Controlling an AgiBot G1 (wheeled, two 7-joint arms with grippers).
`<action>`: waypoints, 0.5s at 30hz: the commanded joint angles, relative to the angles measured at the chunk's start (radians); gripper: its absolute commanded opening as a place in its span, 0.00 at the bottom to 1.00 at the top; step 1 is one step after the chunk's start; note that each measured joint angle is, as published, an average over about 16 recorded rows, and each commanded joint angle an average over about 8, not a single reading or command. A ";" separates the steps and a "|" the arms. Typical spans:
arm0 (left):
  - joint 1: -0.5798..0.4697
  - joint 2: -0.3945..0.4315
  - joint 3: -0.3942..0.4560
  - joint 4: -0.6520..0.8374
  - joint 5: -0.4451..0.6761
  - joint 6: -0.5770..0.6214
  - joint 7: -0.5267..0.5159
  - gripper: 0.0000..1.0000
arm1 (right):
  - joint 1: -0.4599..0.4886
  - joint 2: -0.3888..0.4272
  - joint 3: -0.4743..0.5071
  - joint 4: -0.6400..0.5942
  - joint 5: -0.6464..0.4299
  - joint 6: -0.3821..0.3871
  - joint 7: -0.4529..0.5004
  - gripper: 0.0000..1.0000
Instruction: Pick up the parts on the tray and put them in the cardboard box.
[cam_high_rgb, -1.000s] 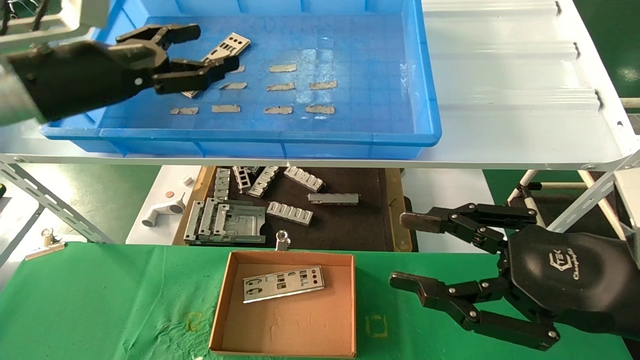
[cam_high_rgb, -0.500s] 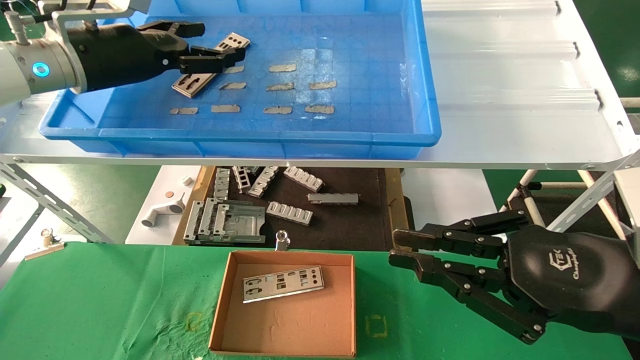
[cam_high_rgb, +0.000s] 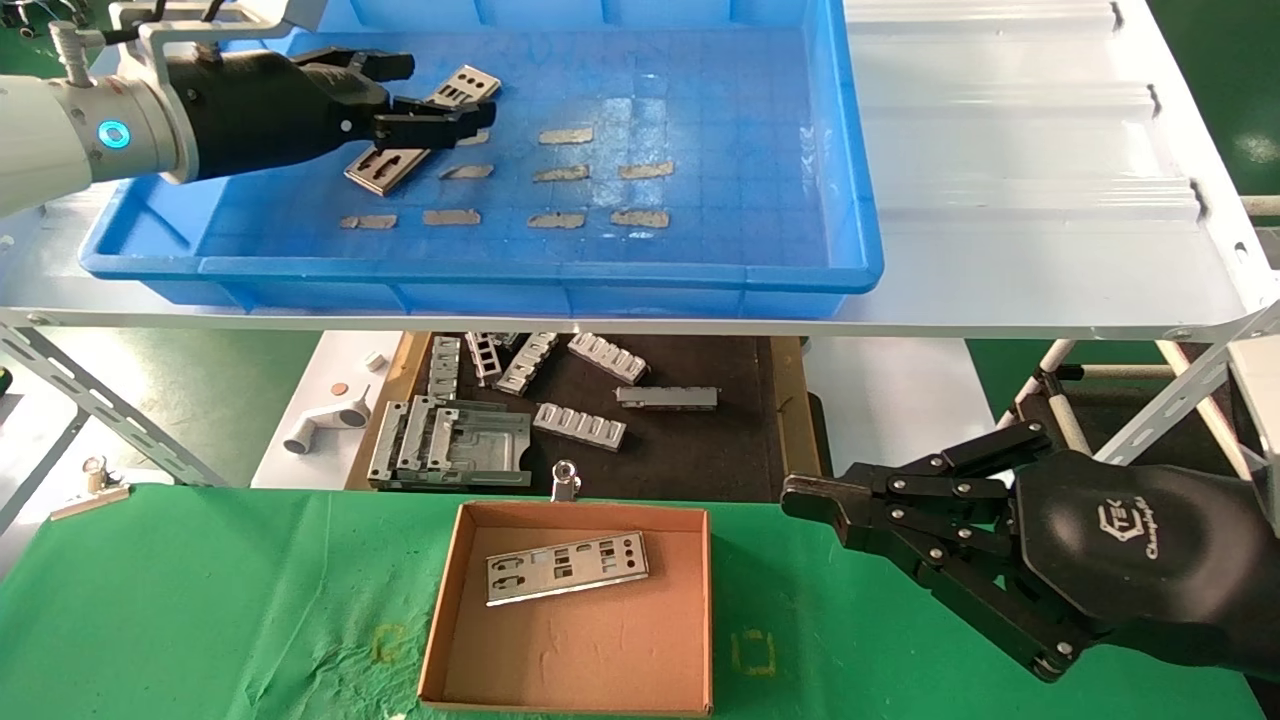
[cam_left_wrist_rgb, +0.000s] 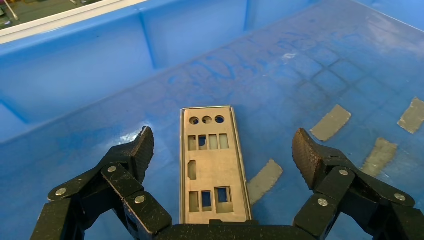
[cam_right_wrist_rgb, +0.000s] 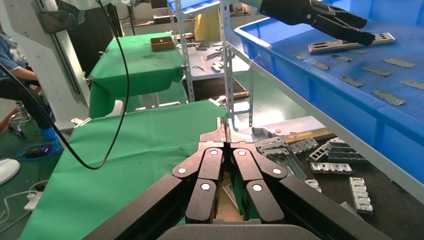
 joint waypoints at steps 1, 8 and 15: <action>-0.003 0.003 0.000 0.012 0.000 -0.003 0.007 0.92 | 0.000 0.000 0.000 0.000 0.000 0.000 0.000 0.00; -0.010 0.003 0.002 0.034 0.003 -0.007 0.019 0.27 | 0.000 0.000 0.000 0.000 0.000 0.000 0.000 0.00; -0.012 0.001 0.003 0.043 0.005 -0.007 0.033 0.00 | 0.000 0.000 0.000 0.000 0.000 0.000 0.000 0.00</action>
